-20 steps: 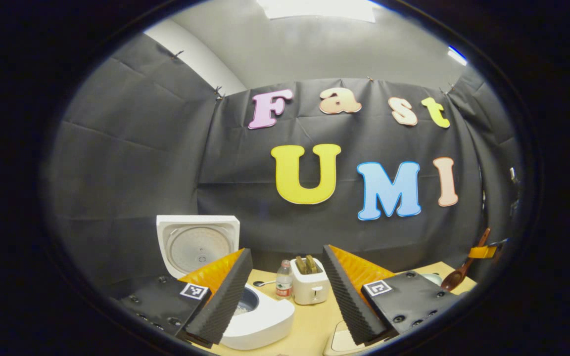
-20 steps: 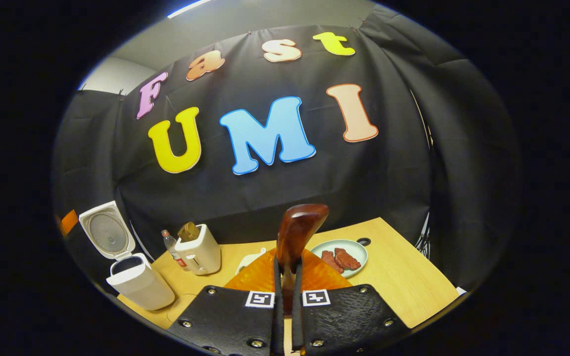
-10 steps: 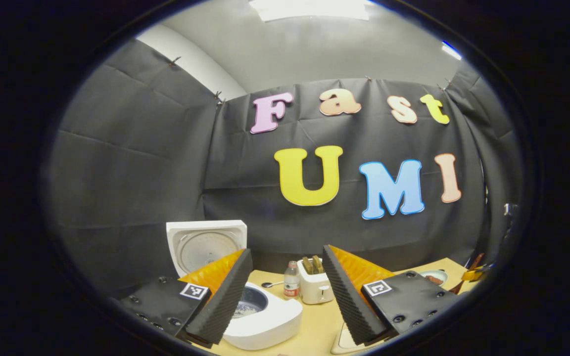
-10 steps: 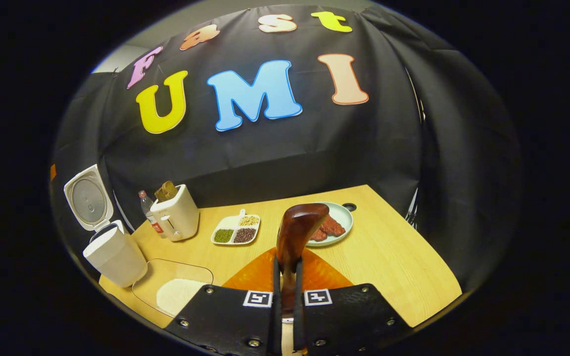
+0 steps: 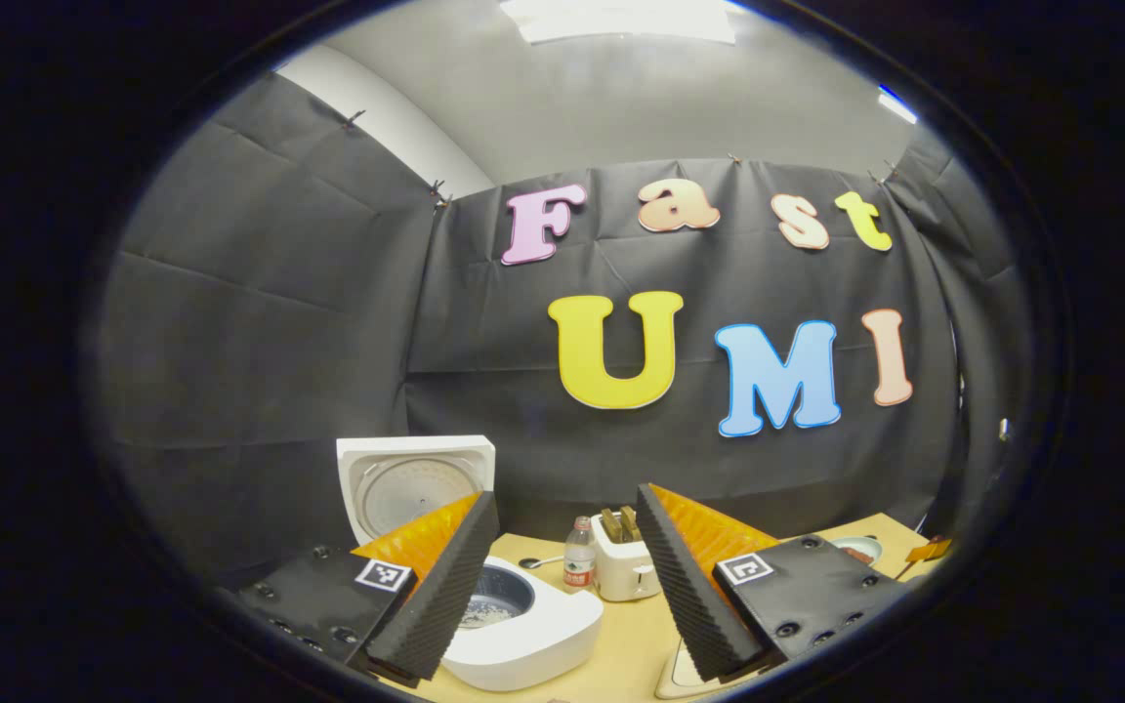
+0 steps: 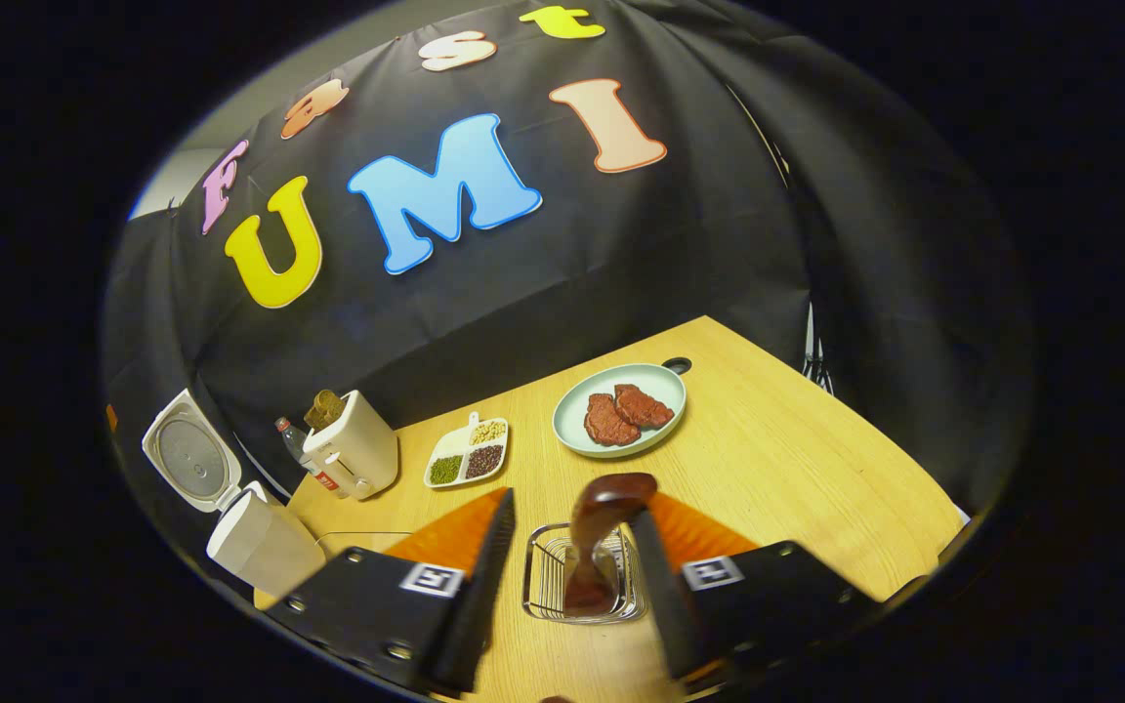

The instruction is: Close the left gripper, press the button to open the rice cooker; take a wooden spoon from the chopstick holder with the right hand, scoop a spoonful of rice and pour it into the rice cooker, then put the wooden spoon back into the chopstick holder.

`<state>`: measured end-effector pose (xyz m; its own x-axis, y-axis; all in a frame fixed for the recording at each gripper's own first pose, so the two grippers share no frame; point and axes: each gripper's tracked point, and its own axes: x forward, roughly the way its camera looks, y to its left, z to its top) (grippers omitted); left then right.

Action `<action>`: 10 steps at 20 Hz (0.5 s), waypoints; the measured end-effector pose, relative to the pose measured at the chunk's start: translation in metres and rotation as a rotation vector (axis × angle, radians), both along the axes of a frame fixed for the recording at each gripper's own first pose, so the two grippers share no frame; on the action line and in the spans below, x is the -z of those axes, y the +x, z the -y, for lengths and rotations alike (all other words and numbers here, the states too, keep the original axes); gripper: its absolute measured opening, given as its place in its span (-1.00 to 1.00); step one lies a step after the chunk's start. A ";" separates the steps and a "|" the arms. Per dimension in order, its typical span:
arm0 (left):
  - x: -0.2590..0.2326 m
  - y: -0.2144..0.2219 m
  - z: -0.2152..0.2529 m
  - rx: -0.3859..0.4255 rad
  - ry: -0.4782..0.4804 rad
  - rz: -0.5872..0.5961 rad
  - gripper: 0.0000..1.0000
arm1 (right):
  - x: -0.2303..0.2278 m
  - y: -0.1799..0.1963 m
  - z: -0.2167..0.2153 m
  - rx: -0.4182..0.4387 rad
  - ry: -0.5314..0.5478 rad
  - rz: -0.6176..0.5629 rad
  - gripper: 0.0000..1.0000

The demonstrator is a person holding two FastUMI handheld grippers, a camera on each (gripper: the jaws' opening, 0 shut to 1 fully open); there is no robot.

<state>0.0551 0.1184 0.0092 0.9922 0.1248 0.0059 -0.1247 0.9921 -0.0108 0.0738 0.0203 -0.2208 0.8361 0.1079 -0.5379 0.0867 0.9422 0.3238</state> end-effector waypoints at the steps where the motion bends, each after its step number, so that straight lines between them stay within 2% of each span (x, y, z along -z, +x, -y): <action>1: 0.000 0.001 -0.002 -0.004 0.001 0.002 0.97 | -0.001 0.005 0.005 0.008 -0.036 0.014 0.57; 2: 0.001 0.002 -0.004 -0.011 0.001 0.001 0.97 | -0.010 0.002 0.014 0.023 -0.082 0.040 0.96; 6: 0.005 0.013 -0.021 -0.061 0.015 -0.018 0.96 | -0.048 -0.001 0.027 0.039 -0.236 0.135 0.95; 10: 0.011 0.036 -0.047 -0.119 0.023 -0.041 0.96 | -0.092 -0.004 0.027 0.038 -0.314 0.233 0.95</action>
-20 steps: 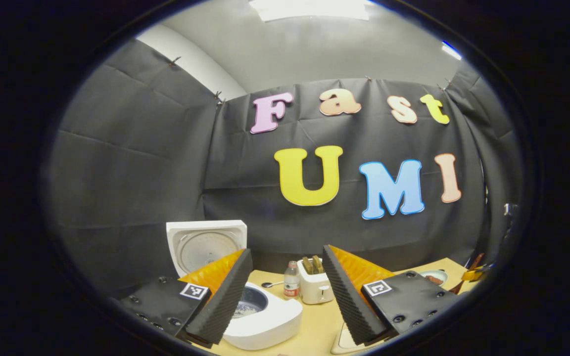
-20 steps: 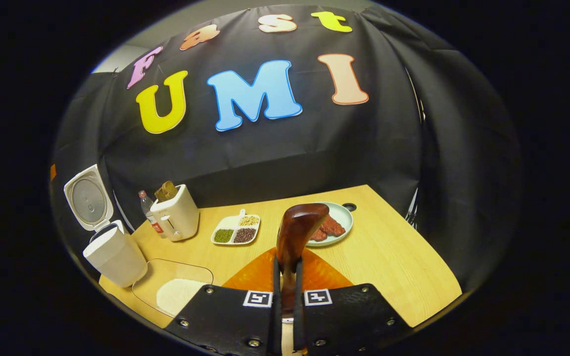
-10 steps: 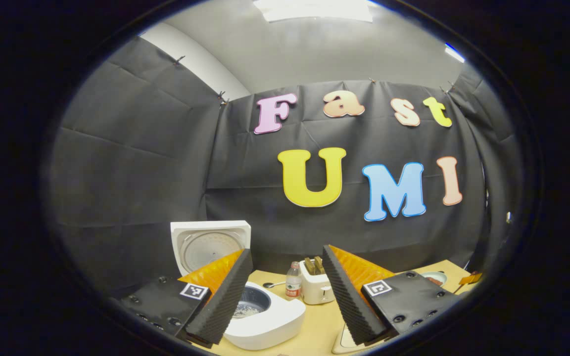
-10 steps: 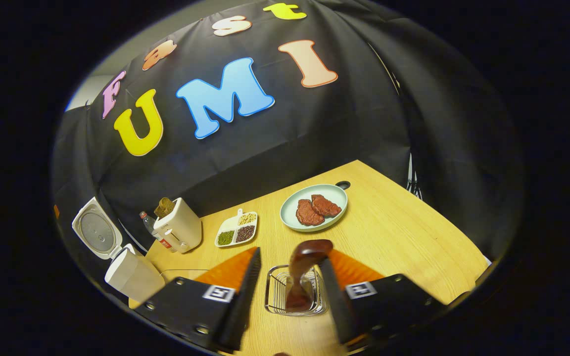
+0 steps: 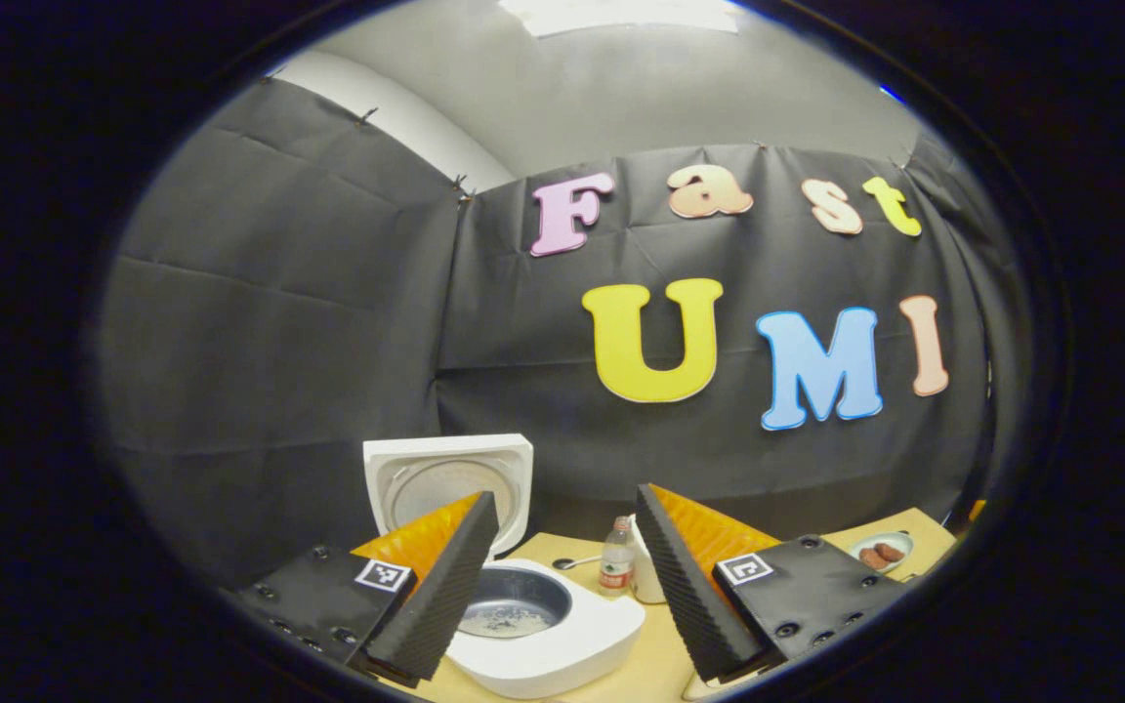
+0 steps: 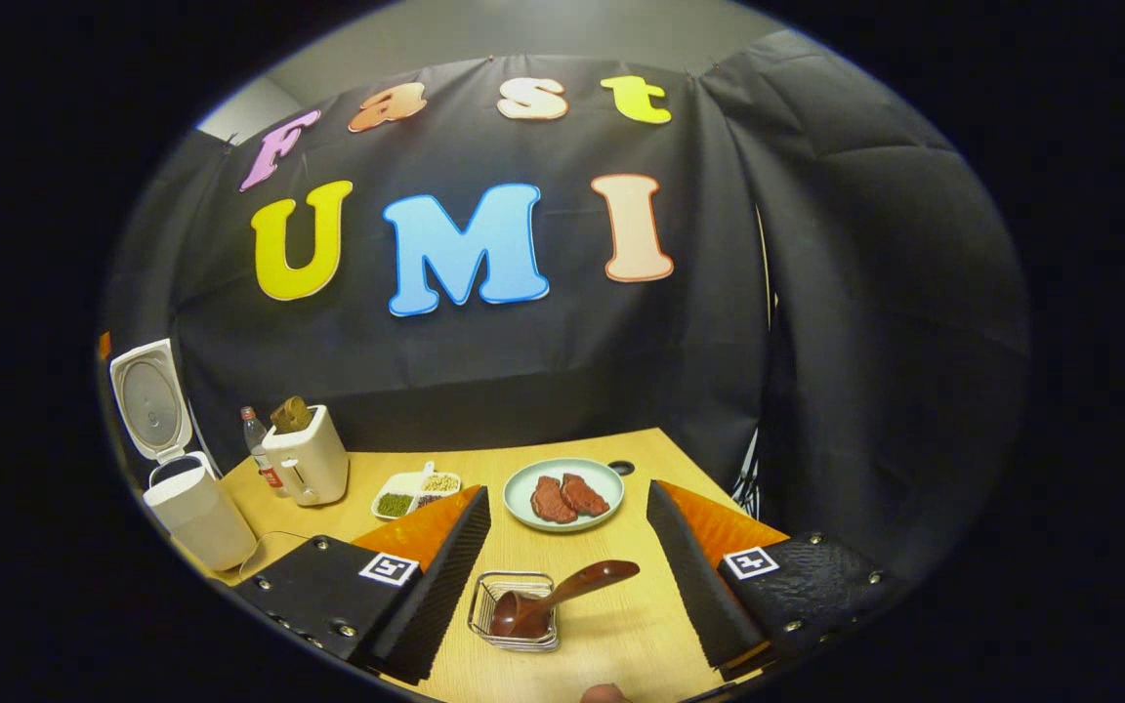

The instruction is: Close the left gripper, press the button to open the rice cooker; take a wooden spoon from the chopstick holder with the right hand, scoop a spoonful of rice and pour it into the rice cooker, then put the wooden spoon back into the chopstick holder.

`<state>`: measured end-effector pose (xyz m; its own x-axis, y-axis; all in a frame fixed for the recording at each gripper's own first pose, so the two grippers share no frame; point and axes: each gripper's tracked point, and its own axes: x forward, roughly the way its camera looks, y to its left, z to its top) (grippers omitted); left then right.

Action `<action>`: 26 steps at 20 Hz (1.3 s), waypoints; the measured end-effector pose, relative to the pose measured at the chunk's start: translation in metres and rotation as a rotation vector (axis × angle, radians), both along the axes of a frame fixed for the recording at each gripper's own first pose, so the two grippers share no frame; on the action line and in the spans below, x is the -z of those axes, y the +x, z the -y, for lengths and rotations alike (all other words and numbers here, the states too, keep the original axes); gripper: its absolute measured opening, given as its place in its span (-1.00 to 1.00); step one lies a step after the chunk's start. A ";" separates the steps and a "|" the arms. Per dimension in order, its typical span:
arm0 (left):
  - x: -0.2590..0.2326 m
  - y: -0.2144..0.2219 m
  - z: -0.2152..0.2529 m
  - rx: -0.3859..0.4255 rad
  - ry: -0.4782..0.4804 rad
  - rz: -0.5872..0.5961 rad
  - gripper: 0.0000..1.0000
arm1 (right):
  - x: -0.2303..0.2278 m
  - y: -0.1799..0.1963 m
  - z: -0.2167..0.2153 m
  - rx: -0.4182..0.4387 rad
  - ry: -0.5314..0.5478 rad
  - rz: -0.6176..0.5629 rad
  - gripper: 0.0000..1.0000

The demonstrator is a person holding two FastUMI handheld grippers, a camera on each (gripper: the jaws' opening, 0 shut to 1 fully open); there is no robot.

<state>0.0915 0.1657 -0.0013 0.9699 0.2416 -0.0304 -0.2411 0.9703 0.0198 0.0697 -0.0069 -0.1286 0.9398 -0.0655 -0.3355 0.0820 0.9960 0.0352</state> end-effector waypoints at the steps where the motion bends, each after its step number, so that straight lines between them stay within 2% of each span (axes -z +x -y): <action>1: 0.001 0.007 -0.010 -0.021 0.008 -0.008 0.94 | -0.010 -0.001 -0.002 0.001 -0.008 0.019 0.95; 6: -0.001 0.050 -0.057 -0.090 0.024 -0.022 0.94 | -0.040 -0.007 -0.010 0.019 -0.045 0.095 0.95; 13: -0.018 0.116 -0.121 -0.169 0.069 -0.004 0.96 | -0.055 -0.012 -0.025 0.054 -0.046 0.120 0.96; 18: -0.010 0.161 -0.163 -0.197 0.049 -0.024 0.96 | -0.051 -0.019 -0.035 0.077 -0.062 0.116 0.95; 26: 0.021 0.229 -0.229 -0.265 0.001 -0.110 0.96 | -0.042 -0.033 -0.051 0.059 -0.116 0.094 0.95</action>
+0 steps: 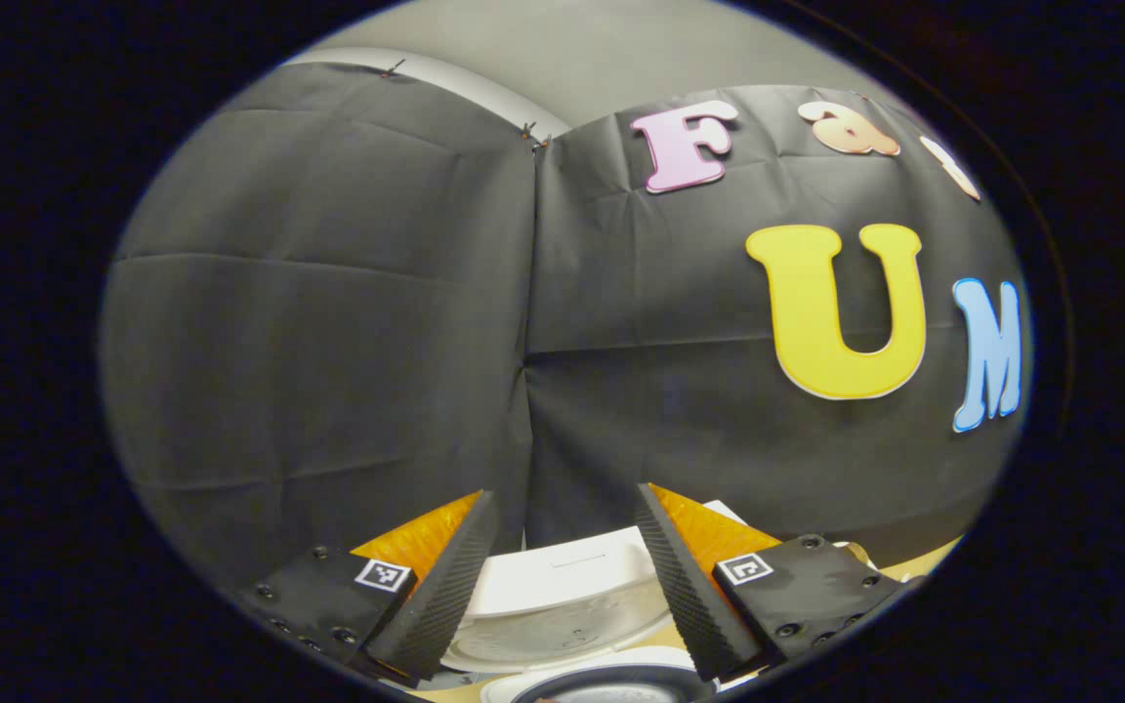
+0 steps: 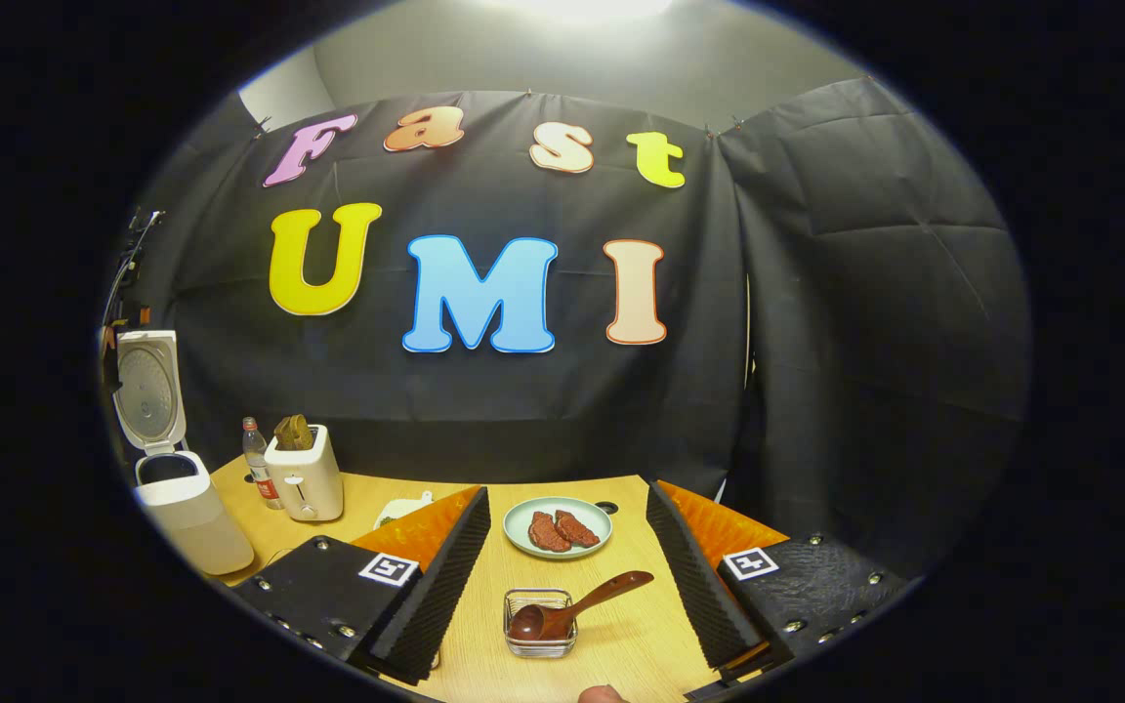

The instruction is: Close the left gripper, press the button to open the rice cooker; take a wooden spoon from the chopstick holder with the right hand, scoop a spoonful of rice and pour it into the rice cooker, then put the wooden spoon back into the chopstick holder.

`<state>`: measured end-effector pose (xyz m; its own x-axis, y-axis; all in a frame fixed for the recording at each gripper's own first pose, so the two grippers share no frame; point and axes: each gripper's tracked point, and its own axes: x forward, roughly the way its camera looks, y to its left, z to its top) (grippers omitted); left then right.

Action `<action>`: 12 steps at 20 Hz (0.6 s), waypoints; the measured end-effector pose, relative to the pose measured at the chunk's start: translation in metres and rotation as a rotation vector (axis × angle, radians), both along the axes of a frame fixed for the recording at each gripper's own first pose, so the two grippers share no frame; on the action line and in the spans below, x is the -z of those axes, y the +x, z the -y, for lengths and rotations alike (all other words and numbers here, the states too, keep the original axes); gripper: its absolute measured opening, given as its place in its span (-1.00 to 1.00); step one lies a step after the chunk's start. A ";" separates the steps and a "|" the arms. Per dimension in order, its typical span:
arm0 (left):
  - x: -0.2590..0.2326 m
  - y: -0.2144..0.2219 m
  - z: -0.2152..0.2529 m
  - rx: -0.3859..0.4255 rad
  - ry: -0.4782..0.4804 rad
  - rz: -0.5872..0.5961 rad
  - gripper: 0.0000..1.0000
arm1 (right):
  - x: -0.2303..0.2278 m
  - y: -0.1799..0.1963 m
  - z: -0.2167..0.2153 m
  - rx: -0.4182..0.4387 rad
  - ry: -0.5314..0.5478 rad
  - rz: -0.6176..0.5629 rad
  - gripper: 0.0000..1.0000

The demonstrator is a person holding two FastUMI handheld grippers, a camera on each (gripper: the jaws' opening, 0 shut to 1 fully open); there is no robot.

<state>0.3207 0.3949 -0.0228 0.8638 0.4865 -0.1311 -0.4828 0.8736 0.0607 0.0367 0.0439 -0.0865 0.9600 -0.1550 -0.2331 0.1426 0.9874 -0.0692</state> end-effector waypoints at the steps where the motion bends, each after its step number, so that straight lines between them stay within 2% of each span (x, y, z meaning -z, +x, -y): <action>1: 0.004 0.006 -0.006 -0.002 -0.006 -0.015 0.96 | 0.001 -0.001 -0.002 -0.002 0.005 -0.001 0.95; 4: 0.020 0.021 -0.015 -0.010 -0.032 -0.073 0.96 | 0.006 -0.002 -0.007 -0.013 0.011 -0.011 0.95; 5: 0.016 0.023 -0.017 -0.010 -0.023 -0.060 0.96 | 0.007 -0.002 -0.009 -0.019 0.010 -0.013 0.95; 12: 0.016 0.013 0.003 -0.005 -0.049 -0.081 0.96 | 0.003 -0.003 0.000 -0.063 0.003 0.010 0.95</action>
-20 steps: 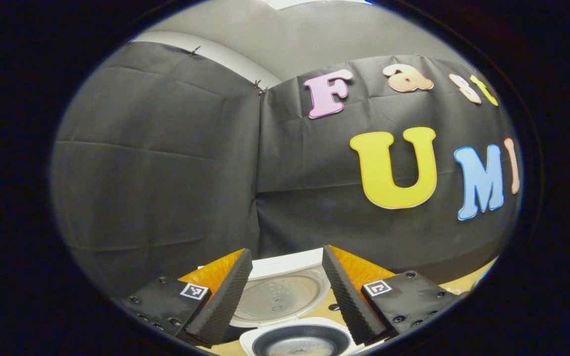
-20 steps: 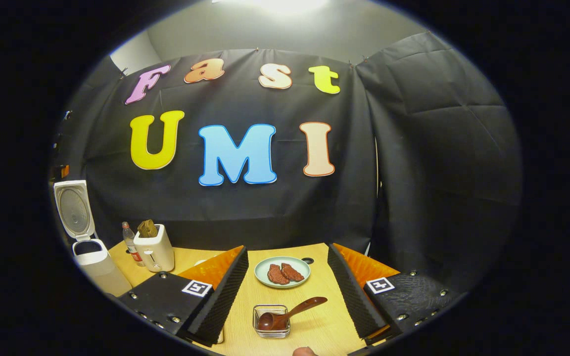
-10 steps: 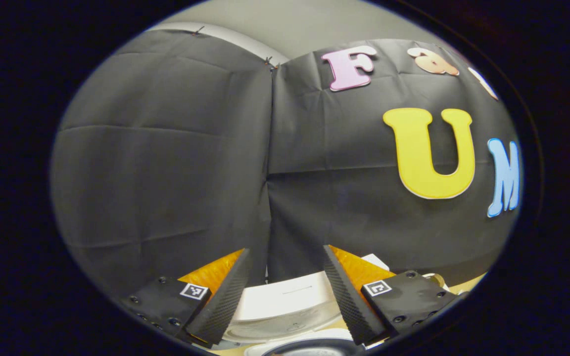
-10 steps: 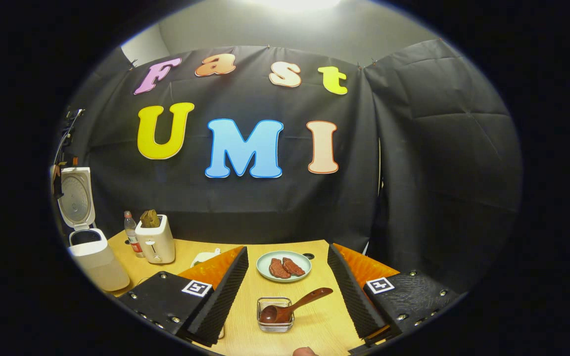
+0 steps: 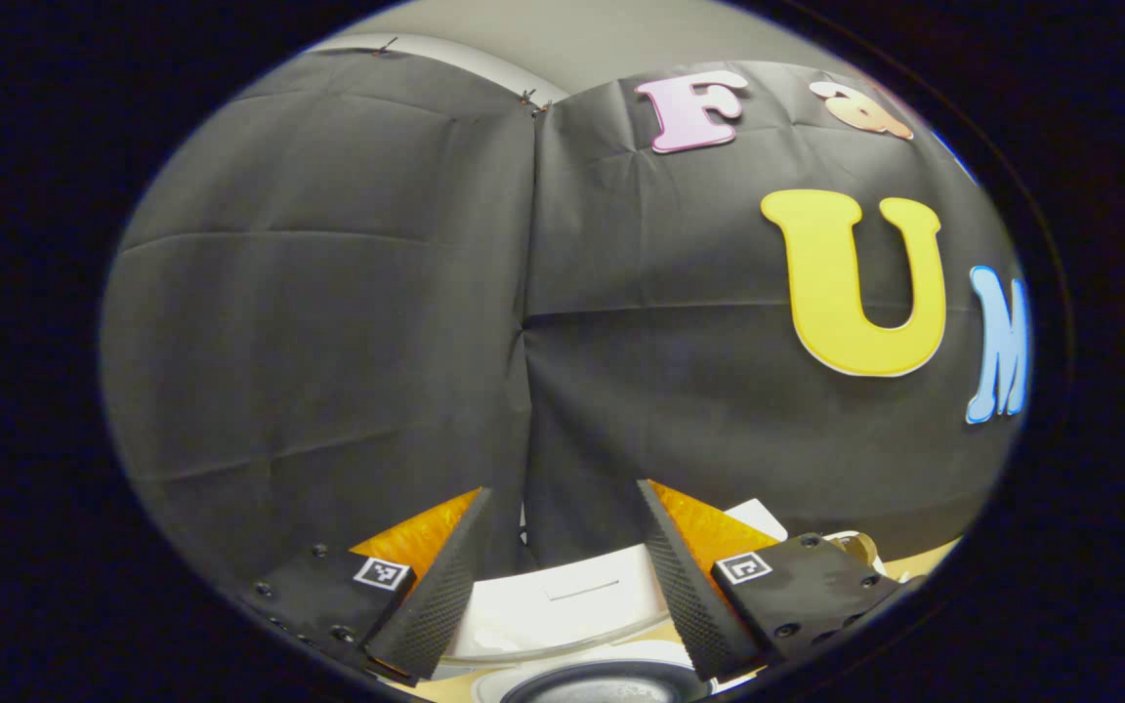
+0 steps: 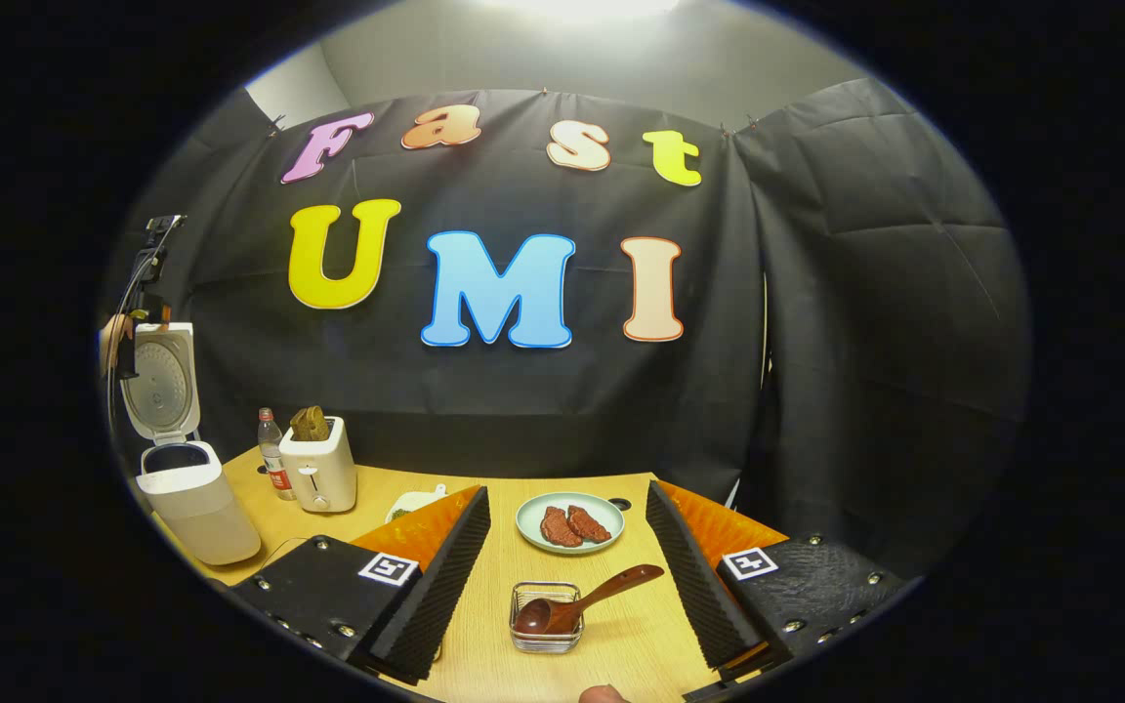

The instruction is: Close the left gripper, press the button to open the rice cooker; take a wooden spoon from the chopstick holder with the right hand, scoop a spoonful of rice and pour it into the rice cooker, then put the wooden spoon back into the chopstick holder.

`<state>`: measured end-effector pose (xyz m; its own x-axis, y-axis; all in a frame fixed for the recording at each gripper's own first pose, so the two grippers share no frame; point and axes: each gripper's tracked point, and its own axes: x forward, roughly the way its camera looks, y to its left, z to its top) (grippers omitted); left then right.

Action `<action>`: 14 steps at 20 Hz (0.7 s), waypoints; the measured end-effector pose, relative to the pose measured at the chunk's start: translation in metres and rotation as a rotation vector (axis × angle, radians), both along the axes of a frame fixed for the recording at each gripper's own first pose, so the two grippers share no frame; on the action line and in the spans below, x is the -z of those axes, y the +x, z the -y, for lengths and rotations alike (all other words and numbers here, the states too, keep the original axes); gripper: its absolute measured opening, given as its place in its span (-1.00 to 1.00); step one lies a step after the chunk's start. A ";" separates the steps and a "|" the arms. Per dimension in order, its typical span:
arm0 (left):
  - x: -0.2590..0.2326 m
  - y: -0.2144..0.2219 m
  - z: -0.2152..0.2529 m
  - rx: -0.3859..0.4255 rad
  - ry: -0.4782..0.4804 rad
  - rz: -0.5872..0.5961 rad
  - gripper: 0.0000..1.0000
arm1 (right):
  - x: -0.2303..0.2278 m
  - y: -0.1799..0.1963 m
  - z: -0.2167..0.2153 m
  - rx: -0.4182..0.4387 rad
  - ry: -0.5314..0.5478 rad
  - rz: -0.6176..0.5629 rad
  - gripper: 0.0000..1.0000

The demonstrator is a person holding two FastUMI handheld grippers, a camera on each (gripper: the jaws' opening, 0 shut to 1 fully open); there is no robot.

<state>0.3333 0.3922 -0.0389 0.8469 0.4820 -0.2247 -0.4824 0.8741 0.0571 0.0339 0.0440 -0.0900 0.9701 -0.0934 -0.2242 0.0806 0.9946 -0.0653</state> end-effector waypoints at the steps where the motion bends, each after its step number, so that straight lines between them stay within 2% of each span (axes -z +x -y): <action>1: 0.001 -0.005 0.006 0.001 -0.006 -0.004 0.96 | -0.002 0.002 0.004 -0.004 0.006 0.006 0.94; 2: 0.002 -0.014 0.013 0.000 -0.016 -0.008 0.96 | -0.002 0.003 0.007 -0.008 0.010 0.007 0.86; 4: 0.005 -0.022 0.026 0.004 -0.022 -0.020 0.96 | -0.005 0.004 0.015 -0.023 0.015 0.015 0.94; 14: 0.027 -0.069 0.083 0.015 -0.054 -0.064 0.93 | -0.011 0.006 0.064 -0.053 0.026 0.036 0.94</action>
